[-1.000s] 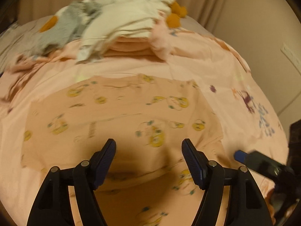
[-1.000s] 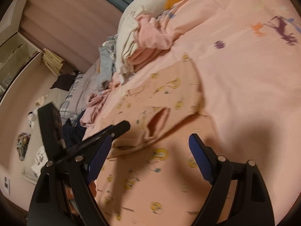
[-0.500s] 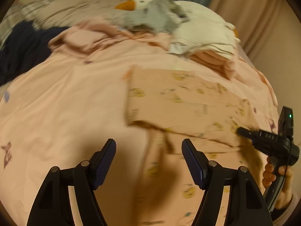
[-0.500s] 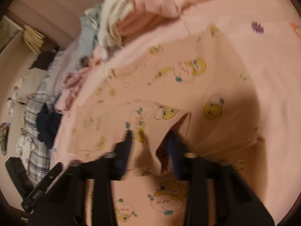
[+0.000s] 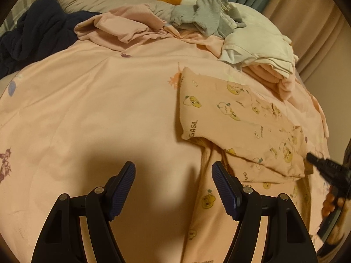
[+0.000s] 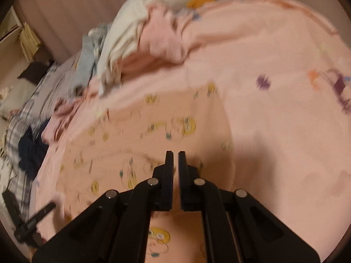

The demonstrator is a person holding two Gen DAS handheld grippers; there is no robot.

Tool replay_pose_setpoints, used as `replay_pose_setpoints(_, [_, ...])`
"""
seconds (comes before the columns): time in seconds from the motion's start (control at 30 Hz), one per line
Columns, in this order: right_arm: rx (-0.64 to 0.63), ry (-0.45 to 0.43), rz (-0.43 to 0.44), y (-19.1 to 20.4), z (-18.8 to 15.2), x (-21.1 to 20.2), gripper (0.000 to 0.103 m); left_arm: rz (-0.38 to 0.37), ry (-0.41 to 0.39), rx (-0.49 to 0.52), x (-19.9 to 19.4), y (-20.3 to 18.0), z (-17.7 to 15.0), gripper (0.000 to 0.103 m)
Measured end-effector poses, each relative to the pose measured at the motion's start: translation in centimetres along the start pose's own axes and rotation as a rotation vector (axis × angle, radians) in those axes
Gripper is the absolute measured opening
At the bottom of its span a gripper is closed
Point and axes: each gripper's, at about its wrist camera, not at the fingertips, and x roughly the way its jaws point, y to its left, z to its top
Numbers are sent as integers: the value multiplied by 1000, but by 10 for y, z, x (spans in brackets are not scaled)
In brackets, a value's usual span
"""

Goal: Fold small clothes

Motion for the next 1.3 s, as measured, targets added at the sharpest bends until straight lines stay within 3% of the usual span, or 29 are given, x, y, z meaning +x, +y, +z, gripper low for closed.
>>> replay_pose_setpoints(0.03, [12,11,29,-1,-3,1,12,-1,0,0,0,-1,1,72])
replay_pose_setpoints(0.13, [77,12,114,-4,-9,0,52,-2,1,3,1,-5,1,72])
replay_pose_setpoints(0.23, [78,42,117,4,-11,8,53,-7,0,18,0,-11,1,72])
replay_pose_setpoints(0.33, [63,97,116,18,-14,25,45,-6,-1,33,-1,-15,0,72])
replay_pose_setpoints(0.4, [48,123,82,24,-17,36,31,-6,0,30,-2,-14,-1,72])
replay_pose_setpoints(0.47, [16,124,57,29,-18,40,9,-1,3,28,-2,-13,-1,72])
replay_pose_setpoints(0.53, [8,103,49,30,-16,37,4,7,5,29,-2,-12,0,72])
replay_pose_setpoints(0.77, [-23,-111,53,30,9,-18,4,21,-11,14,-6,-3,5,72])
replay_pose_setpoints(0.97, [-11,-25,-64,7,11,4,7,9,-3,32,2,-16,9,72])
replay_pose_setpoints(1.1, [0,-32,-149,-9,13,1,9,8,1,79,9,-34,16,72])
replay_pose_setpoints(1.17, [3,-63,-148,-11,13,-9,19,-3,-11,111,11,-47,21,72])
replay_pose_setpoints(1.23, [-42,-116,-125,-2,11,-20,19,-24,-23,139,14,-59,25,72])
replay_pose_setpoints(1.3, [-86,-126,-44,8,8,-24,19,-39,-37,172,18,-71,28,72])
